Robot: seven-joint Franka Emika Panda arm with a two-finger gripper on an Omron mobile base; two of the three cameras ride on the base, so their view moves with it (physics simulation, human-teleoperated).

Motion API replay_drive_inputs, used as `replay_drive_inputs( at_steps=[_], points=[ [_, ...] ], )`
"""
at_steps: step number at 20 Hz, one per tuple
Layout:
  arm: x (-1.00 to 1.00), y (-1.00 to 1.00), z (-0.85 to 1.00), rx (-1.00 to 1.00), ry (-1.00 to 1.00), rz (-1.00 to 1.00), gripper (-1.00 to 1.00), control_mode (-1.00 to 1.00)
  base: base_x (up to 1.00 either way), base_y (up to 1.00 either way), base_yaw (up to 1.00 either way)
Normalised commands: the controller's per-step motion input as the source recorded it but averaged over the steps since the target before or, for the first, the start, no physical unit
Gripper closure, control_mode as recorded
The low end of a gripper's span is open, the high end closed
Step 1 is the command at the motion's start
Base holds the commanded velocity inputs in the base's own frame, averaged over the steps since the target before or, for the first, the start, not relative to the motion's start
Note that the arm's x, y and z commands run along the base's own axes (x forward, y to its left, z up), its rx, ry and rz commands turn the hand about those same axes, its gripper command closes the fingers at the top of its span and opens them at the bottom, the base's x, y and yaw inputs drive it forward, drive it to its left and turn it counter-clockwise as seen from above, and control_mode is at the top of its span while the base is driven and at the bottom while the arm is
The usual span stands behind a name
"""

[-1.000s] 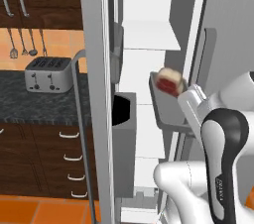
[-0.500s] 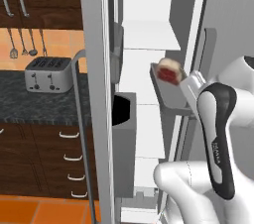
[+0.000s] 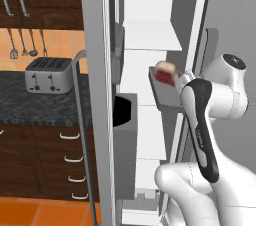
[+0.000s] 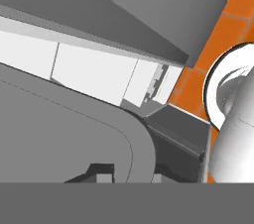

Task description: Take the meat container that has the steak and place it on the second highest rack of the freezer. Then take the vegetable container that has the lemon and bell pepper and place it on the highest rack of the freezer.

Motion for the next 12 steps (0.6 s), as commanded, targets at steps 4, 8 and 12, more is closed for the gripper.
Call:
replay_drive_inputs(
  at_steps=[4, 8, 12],
  points=[
    [0.35, -0.01, -0.3, -0.01, 0.0, -0.05, 1.0, -1.0, 0.0, 0.0, 0.0],
    [0.15, 0.0, -0.35, -0.05, 0.0, 0.0, 1.0, -1.0, 0.0, 0.0, 0.0],
    [0.77, -0.15, -0.03, -0.03, 0.03, -0.01, 1.0, -1.0, 0.0, 0.0, 0.0]
  ],
)
